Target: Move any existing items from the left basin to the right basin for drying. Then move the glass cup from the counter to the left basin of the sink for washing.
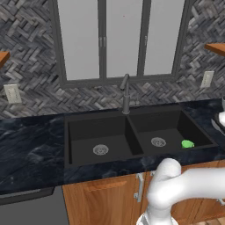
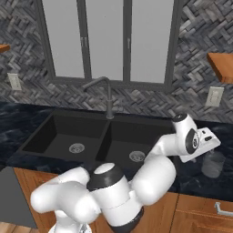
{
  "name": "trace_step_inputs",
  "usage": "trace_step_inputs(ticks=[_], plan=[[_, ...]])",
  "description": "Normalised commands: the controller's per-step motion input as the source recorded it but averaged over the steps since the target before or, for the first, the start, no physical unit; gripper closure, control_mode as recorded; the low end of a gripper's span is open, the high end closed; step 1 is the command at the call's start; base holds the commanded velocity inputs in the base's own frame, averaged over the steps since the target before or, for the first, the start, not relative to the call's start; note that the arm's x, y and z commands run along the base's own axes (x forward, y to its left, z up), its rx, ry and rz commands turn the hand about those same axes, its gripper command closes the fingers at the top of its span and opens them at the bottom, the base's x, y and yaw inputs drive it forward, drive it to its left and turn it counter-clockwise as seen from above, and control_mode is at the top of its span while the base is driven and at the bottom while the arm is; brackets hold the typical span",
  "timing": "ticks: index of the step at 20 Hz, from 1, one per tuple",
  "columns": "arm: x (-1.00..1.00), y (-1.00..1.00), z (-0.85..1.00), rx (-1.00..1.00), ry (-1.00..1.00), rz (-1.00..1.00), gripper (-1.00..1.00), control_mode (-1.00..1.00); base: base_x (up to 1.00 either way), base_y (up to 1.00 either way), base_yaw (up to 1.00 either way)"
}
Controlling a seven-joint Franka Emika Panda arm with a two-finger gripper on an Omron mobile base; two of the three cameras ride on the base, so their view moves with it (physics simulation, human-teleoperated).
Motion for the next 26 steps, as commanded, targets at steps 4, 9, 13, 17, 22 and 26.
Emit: trace_step_inputs(ticks=[4,9,13,17,22,26], plan=[[0.14,-0.20,-0.10,0.00,0.02,0.00,-1.00,-1.00,0.00,0.00,0.00],[0.27,-0.15,-0.14,0.00,0.05,0.00,-1.00,-1.00,0.00,0.00,0.00],[0.21,-0.22,-0.13,0.00,0.04,0.00,-1.00,-1.00,0.00,0.00,0.00],[0.17,-0.27,-0.15,0.00,0.04,0.00,-1.00,-1.00,0.00,0.00,0.00],[0.12,-0.32,-0.16,0.00,0.02,0.01,-1.00,-1.00,0.00,0.00,0.00],[0.04,-0.26,-0.18,0.00,0.01,0.01,-1.00,-1.00,0.00,0.00,0.00]])
